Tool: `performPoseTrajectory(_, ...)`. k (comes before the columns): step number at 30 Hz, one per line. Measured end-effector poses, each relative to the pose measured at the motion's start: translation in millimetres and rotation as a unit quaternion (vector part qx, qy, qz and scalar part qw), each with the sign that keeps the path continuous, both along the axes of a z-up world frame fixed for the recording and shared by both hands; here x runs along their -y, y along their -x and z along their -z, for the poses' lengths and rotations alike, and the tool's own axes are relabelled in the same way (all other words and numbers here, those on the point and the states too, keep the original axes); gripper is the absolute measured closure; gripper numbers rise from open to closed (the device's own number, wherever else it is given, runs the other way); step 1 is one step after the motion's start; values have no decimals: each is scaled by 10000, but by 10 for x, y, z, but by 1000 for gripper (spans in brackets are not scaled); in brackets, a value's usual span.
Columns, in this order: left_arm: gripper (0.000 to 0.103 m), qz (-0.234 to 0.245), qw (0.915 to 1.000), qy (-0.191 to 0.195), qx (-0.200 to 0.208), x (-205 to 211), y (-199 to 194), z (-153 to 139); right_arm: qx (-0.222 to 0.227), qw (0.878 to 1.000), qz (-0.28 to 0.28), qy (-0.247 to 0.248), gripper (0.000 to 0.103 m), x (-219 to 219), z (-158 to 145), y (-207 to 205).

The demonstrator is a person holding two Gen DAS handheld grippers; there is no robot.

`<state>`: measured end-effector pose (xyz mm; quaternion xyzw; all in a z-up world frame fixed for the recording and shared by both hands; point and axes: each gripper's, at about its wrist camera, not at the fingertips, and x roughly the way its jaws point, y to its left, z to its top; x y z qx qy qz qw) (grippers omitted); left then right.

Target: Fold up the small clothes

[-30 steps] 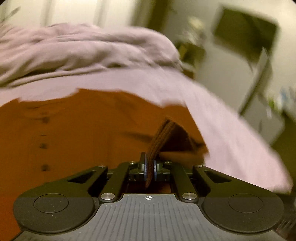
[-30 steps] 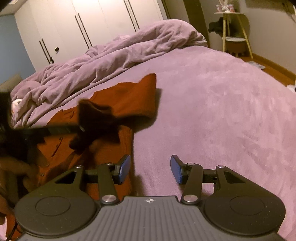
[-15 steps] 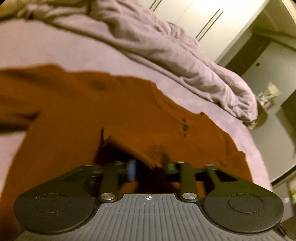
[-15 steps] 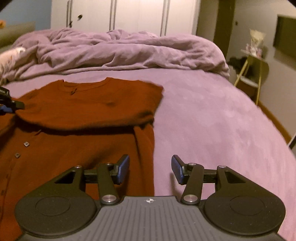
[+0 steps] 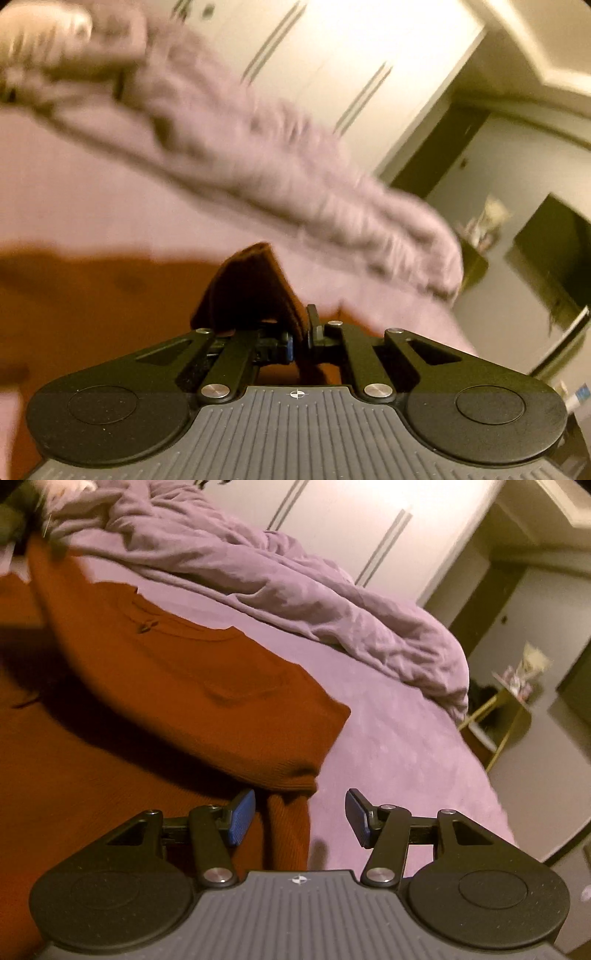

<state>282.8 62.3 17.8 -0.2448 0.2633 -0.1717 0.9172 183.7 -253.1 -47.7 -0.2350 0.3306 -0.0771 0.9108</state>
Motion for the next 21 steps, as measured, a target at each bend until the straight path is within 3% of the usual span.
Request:
performPoseTrajectory(3,95,-206,9993,-142,267,-136,-88,-201,-17,9997,-115,194,49,-34,41,-127)
performPoseTrajectory(7,95,-375,9989,-262,70,-260,-159,-125,-8,9982,-323,496,52,-185,122,-279)
performPoseTrajectory(9,95,-393,9989,-232,-56,-283,-172,-25,-26,9977,-376,571,68,-257,148,-341)
performPoseTrajectory(14,95,-368,9988,-186,-273,-339,-156,159,-34,9978,-334,564,87,-309,172,-441)
performPoseTrajectory(16,95,-243,9992,-102,-284,-327,-142,213,163,9987,-38,486,88,-210,127,-449)
performPoseTrajectory(18,95,-17,9995,-99,-283,-224,-132,297,358,9983,451,106,87,19,50,-457)
performPoseTrajectory(21,95,212,9978,-491,-399,-25,-120,466,115,9934,1003,-544,73,341,89,-508)
